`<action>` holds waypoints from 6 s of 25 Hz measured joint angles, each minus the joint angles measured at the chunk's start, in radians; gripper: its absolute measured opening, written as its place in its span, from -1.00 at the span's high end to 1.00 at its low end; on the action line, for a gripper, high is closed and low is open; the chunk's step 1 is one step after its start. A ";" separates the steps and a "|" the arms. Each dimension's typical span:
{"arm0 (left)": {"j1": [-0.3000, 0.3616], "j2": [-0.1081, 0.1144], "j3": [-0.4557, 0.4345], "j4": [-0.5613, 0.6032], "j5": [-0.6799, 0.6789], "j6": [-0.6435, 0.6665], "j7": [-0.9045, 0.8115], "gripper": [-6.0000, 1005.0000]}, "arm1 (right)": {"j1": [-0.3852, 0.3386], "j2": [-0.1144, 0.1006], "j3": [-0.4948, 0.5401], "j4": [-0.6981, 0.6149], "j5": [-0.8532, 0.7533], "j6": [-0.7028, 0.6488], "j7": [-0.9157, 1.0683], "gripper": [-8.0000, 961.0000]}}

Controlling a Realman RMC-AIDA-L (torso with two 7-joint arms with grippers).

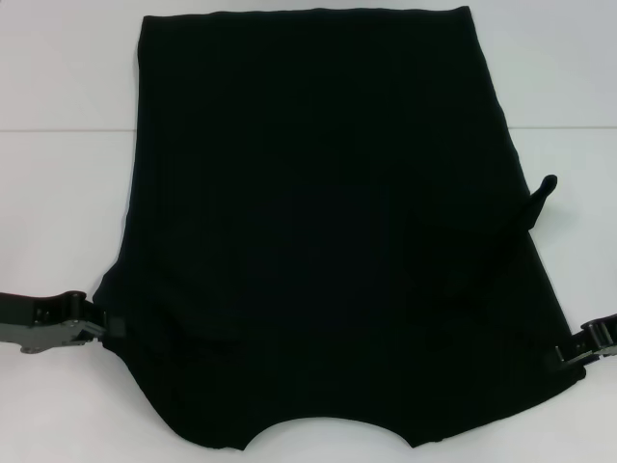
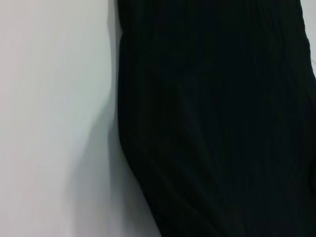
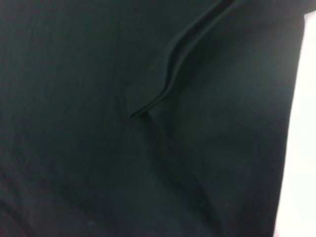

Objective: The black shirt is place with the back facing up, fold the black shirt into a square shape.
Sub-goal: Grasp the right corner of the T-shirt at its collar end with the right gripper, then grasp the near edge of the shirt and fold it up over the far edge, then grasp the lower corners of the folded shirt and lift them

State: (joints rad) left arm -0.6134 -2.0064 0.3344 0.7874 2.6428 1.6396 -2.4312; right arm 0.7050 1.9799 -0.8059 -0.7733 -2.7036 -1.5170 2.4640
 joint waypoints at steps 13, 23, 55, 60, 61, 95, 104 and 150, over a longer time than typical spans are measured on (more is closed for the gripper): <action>-0.002 -0.001 -0.001 -0.010 -0.002 -0.006 0.000 0.89 | 0.003 0.030 0.006 -0.001 0.066 0.009 -0.026 -0.21; -0.010 -0.001 0.003 -0.013 -0.007 -0.008 0.000 0.89 | 0.001 0.018 0.004 0.012 0.082 -0.004 -0.024 0.17; -0.010 -0.006 0.172 -0.010 -0.004 0.357 0.103 0.90 | -0.217 0.038 0.116 -0.322 0.051 -0.411 -0.031 0.85; -0.036 0.006 0.128 -0.012 -0.052 0.346 0.098 0.90 | -0.174 0.028 0.197 -0.281 0.090 -0.419 -0.093 0.85; -0.042 0.009 0.113 -0.013 -0.069 0.340 0.094 0.90 | -0.162 0.019 0.219 -0.263 0.114 -0.419 -0.105 0.84; -0.214 -0.040 0.287 -0.185 -0.231 -0.861 -0.039 0.90 | 0.148 0.034 0.054 0.213 0.337 0.863 -0.126 0.79; -0.236 -0.063 0.338 -0.221 -0.226 -0.986 -0.028 0.90 | 0.205 0.049 -0.043 0.323 0.338 1.087 -0.141 0.78; -0.069 0.005 0.200 -0.189 -0.193 -0.463 -0.039 -0.19 | 0.173 -0.076 -0.059 0.085 0.274 0.466 0.220 -0.67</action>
State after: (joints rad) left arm -0.6823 -2.0017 0.5340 0.5988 2.4501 1.1763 -2.4702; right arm 0.8779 1.9036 -0.8651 -0.6887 -2.4299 -1.0509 2.6843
